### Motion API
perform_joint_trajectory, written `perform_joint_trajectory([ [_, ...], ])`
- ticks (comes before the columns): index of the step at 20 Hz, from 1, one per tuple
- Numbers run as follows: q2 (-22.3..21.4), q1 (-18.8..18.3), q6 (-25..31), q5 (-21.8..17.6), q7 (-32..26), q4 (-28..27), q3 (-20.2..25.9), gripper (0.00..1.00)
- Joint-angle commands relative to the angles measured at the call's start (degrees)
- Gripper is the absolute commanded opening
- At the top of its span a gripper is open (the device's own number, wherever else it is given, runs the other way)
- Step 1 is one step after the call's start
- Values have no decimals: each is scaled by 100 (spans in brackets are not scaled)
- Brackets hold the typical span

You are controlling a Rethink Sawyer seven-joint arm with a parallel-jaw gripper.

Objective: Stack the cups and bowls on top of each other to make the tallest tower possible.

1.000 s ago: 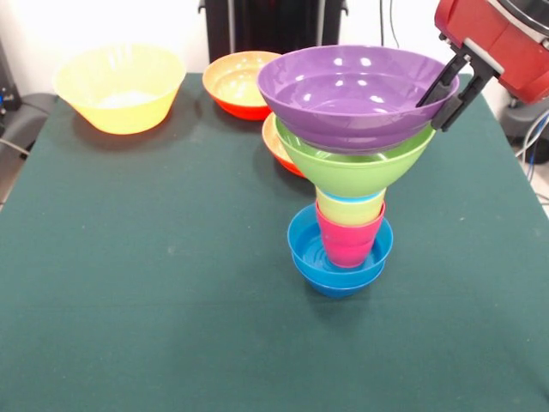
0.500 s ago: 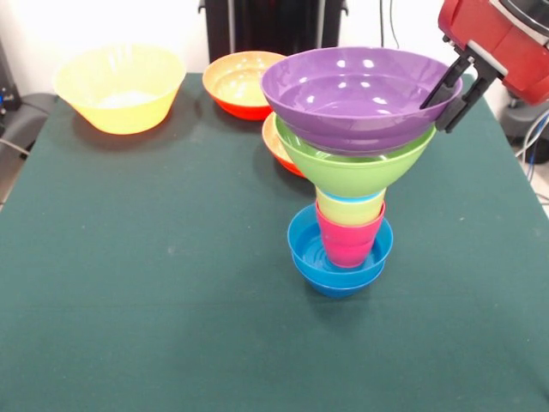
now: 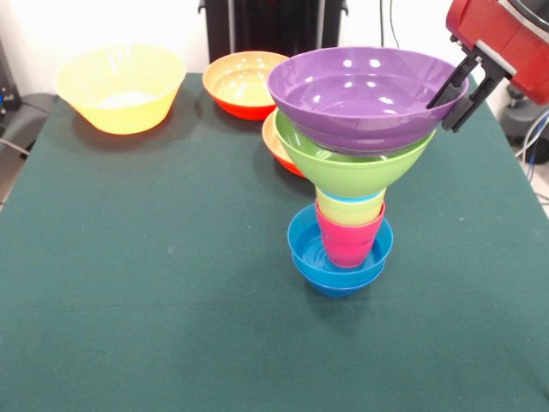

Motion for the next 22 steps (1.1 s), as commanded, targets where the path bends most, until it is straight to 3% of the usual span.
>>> perform_joint_trajectory([
  [1, 130, 103, 169, -242, 1144, 48, 649, 0],
  [22, 71, 109, 95, -314, 940, 213, 804, 0],
])
